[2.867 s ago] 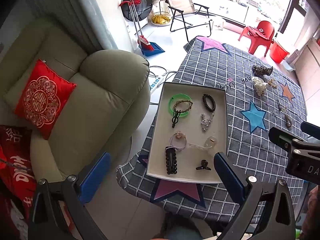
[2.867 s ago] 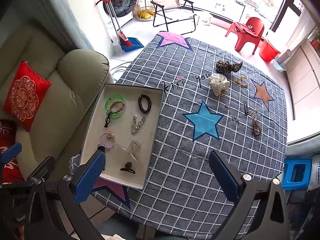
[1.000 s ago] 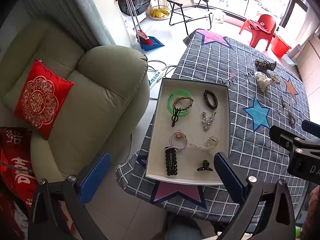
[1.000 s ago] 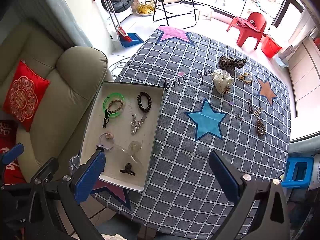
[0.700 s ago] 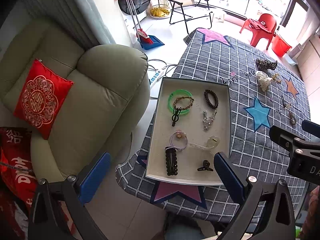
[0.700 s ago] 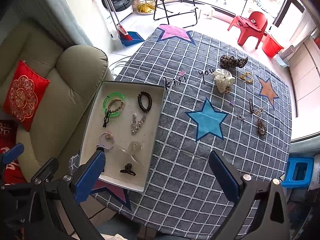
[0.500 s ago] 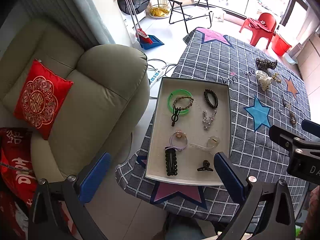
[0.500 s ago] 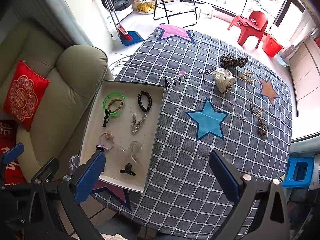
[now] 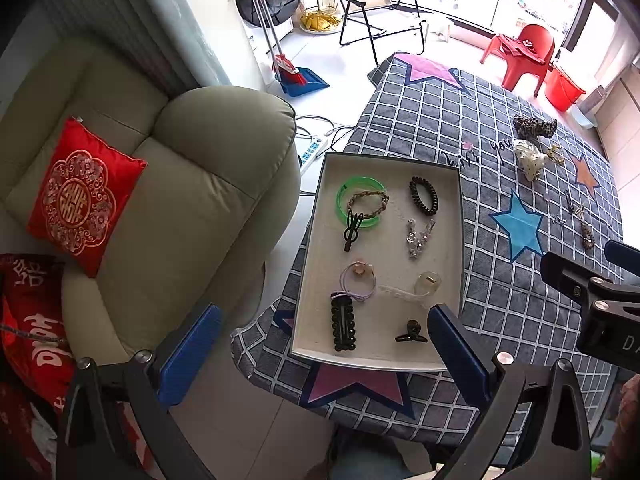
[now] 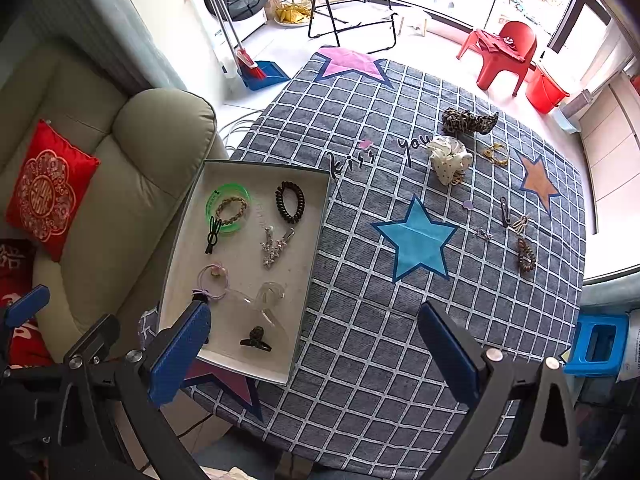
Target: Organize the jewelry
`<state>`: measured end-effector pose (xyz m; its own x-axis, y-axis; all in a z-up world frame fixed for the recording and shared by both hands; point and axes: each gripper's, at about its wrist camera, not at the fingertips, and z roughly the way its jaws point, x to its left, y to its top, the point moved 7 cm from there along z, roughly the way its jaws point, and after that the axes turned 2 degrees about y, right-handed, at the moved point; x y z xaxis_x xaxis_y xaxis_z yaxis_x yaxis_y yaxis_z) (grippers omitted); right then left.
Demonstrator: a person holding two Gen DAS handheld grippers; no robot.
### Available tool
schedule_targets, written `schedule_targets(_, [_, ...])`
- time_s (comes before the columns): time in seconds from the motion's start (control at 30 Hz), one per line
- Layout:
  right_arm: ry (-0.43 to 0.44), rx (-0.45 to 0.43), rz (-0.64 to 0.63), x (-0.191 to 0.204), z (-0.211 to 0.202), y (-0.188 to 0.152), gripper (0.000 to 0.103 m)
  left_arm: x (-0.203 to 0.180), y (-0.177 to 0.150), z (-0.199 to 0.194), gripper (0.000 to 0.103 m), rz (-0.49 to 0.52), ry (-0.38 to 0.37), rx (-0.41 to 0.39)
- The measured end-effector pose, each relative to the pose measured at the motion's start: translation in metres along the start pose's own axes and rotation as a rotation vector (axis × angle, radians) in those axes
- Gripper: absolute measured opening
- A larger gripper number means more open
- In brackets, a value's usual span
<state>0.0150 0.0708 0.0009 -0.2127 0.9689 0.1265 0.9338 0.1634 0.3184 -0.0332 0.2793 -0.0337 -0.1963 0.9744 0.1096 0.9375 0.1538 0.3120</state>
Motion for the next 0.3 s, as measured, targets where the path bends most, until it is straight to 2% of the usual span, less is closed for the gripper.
schedule_targets(0.3, [0.001, 0.002, -0.002, -0.001, -0.0001, 0.0014, 0.103, 0.0009, 0.0021, -0.0012, 0.103, 0.004, 0.0, -0.005])
